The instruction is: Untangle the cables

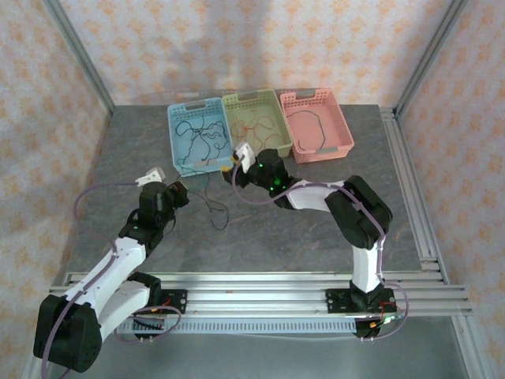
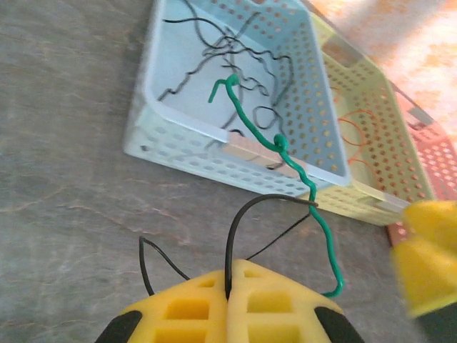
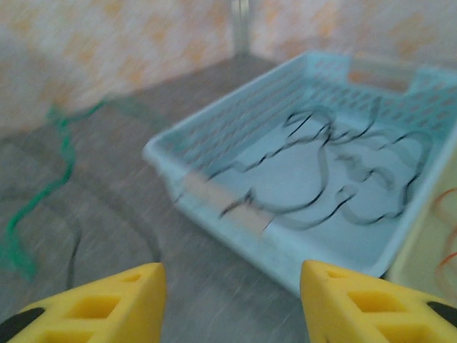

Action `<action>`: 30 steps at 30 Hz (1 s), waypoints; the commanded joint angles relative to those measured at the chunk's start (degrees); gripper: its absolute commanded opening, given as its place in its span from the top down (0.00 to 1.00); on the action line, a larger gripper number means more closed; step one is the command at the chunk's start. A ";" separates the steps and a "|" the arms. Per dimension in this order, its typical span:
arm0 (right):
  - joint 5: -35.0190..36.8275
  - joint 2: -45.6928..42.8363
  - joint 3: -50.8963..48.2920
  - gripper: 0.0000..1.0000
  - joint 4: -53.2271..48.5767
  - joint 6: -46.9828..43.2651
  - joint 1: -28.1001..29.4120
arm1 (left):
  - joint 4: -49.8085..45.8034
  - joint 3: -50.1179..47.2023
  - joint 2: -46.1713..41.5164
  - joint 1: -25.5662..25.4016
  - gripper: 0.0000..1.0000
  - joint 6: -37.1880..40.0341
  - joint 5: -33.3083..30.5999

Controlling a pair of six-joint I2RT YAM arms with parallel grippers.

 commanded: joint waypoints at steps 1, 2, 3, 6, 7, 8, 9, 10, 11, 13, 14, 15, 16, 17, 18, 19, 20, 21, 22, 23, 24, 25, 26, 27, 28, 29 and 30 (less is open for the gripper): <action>-10.99 0.18 -4.42 0.43 7.29 -2.69 0.29 | 5.00 -0.84 -0.20 -0.49 1.00 2.41 4.86; -11.29 0.85 -4.77 0.42 9.07 -2.41 0.25 | 5.33 -0.85 -0.11 -0.78 1.00 2.70 5.17; -12.22 1.10 -4.78 0.42 9.63 -1.93 0.27 | 5.29 -0.68 0.13 -1.08 1.00 3.00 5.18; -12.97 1.72 -5.54 0.41 13.71 -0.03 0.49 | 5.10 0.32 1.72 -1.89 1.00 3.70 5.57; -12.43 1.82 -5.73 0.41 14.64 0.47 0.54 | 4.80 0.69 2.18 -2.16 1.00 3.92 5.59; -12.07 2.04 -5.91 0.41 15.16 0.79 0.66 | 4.65 0.97 2.63 -2.48 1.00 4.14 5.48; -11.79 2.32 -6.20 0.41 15.80 1.27 0.84 | 4.55 1.25 2.90 -2.75 1.00 4.35 5.54; -11.39 2.67 -6.56 0.41 16.16 1.15 0.96 | 4.64 1.38 3.07 -2.98 1.00 4.60 5.69; -10.03 3.00 -7.16 0.41 16.59 0.58 1.19 | 4.82 1.44 3.05 -3.32 1.00 4.78 6.01; -7.32 3.63 -8.41 0.41 18.21 -0.47 1.32 | 5.30 1.35 2.76 -3.88 1.00 5.35 6.44; -5.92 3.91 -8.88 0.41 19.16 -1.26 1.33 | 5.67 1.20 2.58 -4.13 1.00 5.58 6.82; -4.65 3.94 -9.00 0.41 19.67 -1.80 1.37 | 6.00 1.17 2.49 -4.31 1.00 5.76 7.02; -3.44 3.97 -8.96 0.41 19.65 -2.02 1.33 | 5.98 1.17 2.48 -4.44 1.00 5.93 7.11; -2.14 3.99 -8.77 0.41 19.37 -2.28 1.32 | 5.90 1.24 2.55 -4.53 1.00 6.01 7.30; -1.23 4.04 -8.66 0.41 19.03 -2.77 1.32 | 6.13 1.26 2.57 -4.61 1.00 6.05 7.45; -0.16 4.19 -8.65 0.41 18.75 -3.49 1.32 | 6.19 1.25 2.58 -4.62 1.00 6.15 7.72; 1.15 4.37 -8.82 0.42 19.15 -4.04 1.32 | 6.31 1.26 2.64 -4.73 1.00 6.22 7.88; 2.41 4.53 -8.99 0.43 19.73 -4.30 1.32 | 6.44 1.22 2.66 -4.78 1.00 6.30 8.18; 3.77 4.72 -9.17 0.44 20.55 -4.50 1.32 | 6.76 1.18 2.74 -4.84 1.00 6.39 8.61; 4.98 4.96 -9.18 0.45 21.24 -4.42 1.32 | 7.01 1.17 2.82 -4.89 1.00 6.56 9.09; 5.43 5.22 -9.14 0.46 21.76 -4.20 1.32 | 7.18 1.24 2.92 -5.02 1.00 6.58 9.43; 5.29 5.54 -9.02 0.46 22.17 -4.15 1.32 | 7.40 1.26 3.09 -5.14 1.00 6.75 9.87; 4.96 5.88 -8.79 0.47 22.40 -3.83 1.32 | 7.79 1.25 3.18 -5.27 1.00 6.97 10.51; 4.72 6.18 -8.51 0.48 22.58 -3.44 1.30 | 8.14 1.26 3.27 -5.40 1.00 7.10 11.15; 4.15 6.59 -8.18 0.50 22.88 -3.00 1.37 | 8.34 1.26 3.36 -5.65 1.00 7.31 11.54; 3.37 6.78 -7.97 0.52 23.19 -2.76 1.32 | 8.50 1.35 3.49 -5.88 1.00 7.57 11.90; 2.85 7.00 -7.95 0.54 23.48 -2.59 1.33 | 8.65 1.50 3.77 -6.15 1.00 7.76 12.36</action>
